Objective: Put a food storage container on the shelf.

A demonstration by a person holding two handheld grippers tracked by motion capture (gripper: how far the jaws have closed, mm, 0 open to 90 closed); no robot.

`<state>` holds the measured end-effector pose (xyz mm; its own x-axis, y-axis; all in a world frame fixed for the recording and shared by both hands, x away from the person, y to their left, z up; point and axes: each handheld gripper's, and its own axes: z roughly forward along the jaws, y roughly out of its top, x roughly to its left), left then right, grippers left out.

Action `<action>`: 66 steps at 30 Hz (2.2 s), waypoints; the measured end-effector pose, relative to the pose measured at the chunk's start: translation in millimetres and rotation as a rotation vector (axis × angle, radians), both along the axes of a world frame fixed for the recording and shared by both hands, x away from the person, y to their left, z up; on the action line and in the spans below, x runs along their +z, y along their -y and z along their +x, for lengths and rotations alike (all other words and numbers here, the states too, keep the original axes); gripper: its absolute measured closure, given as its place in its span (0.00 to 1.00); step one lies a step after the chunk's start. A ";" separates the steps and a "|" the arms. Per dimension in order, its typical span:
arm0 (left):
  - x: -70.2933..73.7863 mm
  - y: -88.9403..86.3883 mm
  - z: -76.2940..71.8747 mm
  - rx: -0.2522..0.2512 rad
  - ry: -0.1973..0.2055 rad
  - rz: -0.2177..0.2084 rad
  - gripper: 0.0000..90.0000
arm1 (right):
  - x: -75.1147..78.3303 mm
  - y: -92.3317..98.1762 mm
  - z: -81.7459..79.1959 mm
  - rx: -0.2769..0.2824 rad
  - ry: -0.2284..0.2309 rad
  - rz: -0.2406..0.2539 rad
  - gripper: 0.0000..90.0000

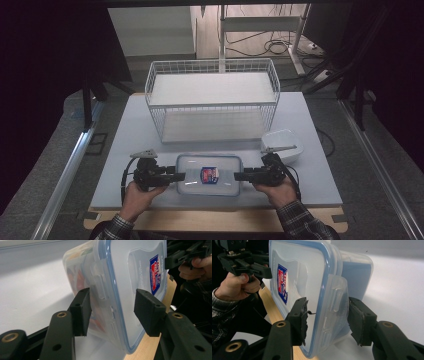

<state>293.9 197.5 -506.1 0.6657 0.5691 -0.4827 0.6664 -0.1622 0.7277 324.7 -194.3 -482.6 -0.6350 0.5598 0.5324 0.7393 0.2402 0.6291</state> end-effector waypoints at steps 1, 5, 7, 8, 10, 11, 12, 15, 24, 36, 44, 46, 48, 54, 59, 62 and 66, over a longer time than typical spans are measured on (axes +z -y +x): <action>-0.9 -0.7 0.2 -0.002 -0.007 -0.009 0.53 | -0.7 0.7 -1.3 0.000 0.005 0.007 0.59; -7.5 -2.9 4.5 -0.009 -0.060 -0.014 0.48 | -1.1 0.4 -5.3 0.000 0.029 0.000 0.58; -8.3 -3.0 5.5 -0.013 -0.070 -0.031 0.51 | -3.6 1.4 -5.0 -0.004 0.027 0.009 0.57; -8.3 -3.0 5.5 -0.013 -0.070 -0.031 0.52 | -3.6 1.4 -5.0 -0.004 0.027 0.009 0.57; -8.4 -3.8 6.9 -0.018 -0.087 -0.038 0.53 | -4.1 1.8 -5.1 -0.004 0.025 0.009 0.57; -8.7 -4.1 7.2 -0.017 -0.092 -0.043 0.53 | -4.5 1.3 -5.5 -0.006 0.032 0.009 0.57; -8.8 -4.2 7.3 -0.016 -0.097 -0.046 0.53 | -4.5 1.3 -5.5 -0.006 0.032 0.009 0.57; -9.2 -7.1 7.0 -0.009 -0.133 -0.077 0.56 | -5.8 1.8 -6.0 -0.023 0.011 0.025 0.57; -7.5 -9.2 6.7 0.039 -0.133 -0.108 0.60 | -3.1 -2.7 -10.5 -0.053 0.042 0.018 0.59; 29.0 -7.9 9.0 0.071 -0.033 -0.135 0.60 | 27.5 -0.6 -2.9 -0.058 0.124 0.063 0.59; 81.5 -5.4 23.3 0.073 0.054 -0.109 0.60 | 69.4 1.9 12.3 -0.051 0.186 0.087 0.59; 93.1 -4.9 28.2 0.077 0.067 -0.109 0.60 | 79.6 2.2 17.6 -0.051 0.201 0.093 0.59; 103.0 -5.2 33.4 0.081 0.082 -0.113 0.60 | 91.0 2.0 23.8 -0.051 0.216 0.097 0.59; 129.9 -7.1 47.7 0.093 0.121 -0.121 0.60 | 119.5 -0.6 40.2 -0.052 0.253 0.100 0.58; 148.7 -10.6 59.6 0.102 0.141 -0.131 0.60 | 140.5 -4.2 54.0 -0.051 0.273 0.102 0.58; 158.2 -11.9 65.9 0.107 0.149 -0.129 0.60 | 150.7 -6.4 62.1 -0.052 0.281 0.106 0.58; 168.9 -12.1 74.3 0.115 0.160 -0.129 0.60 | 162.6 -8.3 72.7 -0.060 0.295 0.110 0.58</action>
<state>368.3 209.7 -337.2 0.6743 0.5856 -0.4499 0.5493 0.0094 0.8356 397.4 -186.0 -320.0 -0.7386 0.5498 0.3902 0.5322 0.1203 0.8380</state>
